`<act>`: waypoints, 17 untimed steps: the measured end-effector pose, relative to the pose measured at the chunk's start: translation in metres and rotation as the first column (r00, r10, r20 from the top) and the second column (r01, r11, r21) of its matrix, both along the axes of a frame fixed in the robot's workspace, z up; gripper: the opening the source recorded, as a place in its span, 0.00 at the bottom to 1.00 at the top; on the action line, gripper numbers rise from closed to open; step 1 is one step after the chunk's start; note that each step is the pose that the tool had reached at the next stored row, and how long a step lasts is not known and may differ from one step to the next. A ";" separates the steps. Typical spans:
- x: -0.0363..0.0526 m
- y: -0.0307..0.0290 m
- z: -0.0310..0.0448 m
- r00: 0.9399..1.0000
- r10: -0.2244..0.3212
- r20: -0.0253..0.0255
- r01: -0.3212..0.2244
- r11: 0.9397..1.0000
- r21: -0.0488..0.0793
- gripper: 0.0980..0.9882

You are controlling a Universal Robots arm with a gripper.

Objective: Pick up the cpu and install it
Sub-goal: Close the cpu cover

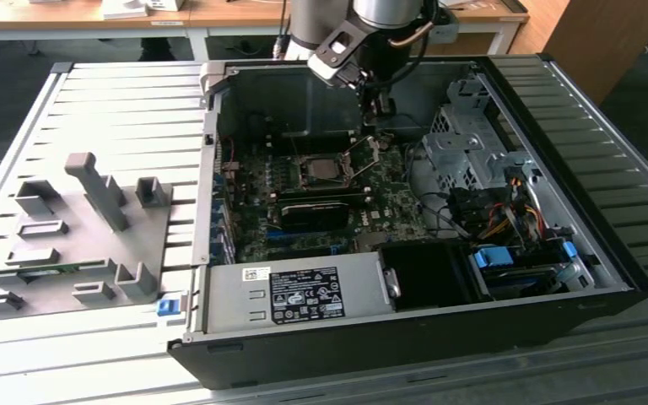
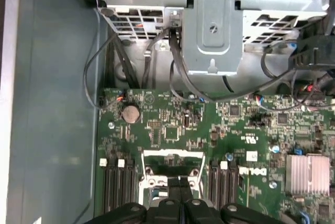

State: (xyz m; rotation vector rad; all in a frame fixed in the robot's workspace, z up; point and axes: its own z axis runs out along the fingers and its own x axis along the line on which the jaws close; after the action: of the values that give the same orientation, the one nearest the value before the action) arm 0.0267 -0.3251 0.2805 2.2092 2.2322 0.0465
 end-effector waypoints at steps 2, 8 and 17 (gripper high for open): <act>0.0018 0.0005 -0.0018 1.000 0.000 0.000 0.000 1.000 0.001 0.01; 0.0055 0.0011 -0.0072 1.000 0.000 -0.001 0.000 1.000 0.001 0.01; 0.0117 0.0011 -0.0127 1.000 0.014 -0.001 -0.014 1.000 0.001 0.01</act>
State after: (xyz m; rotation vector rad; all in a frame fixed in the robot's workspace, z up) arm 0.0384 -0.3241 0.2678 2.1942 2.2488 0.0468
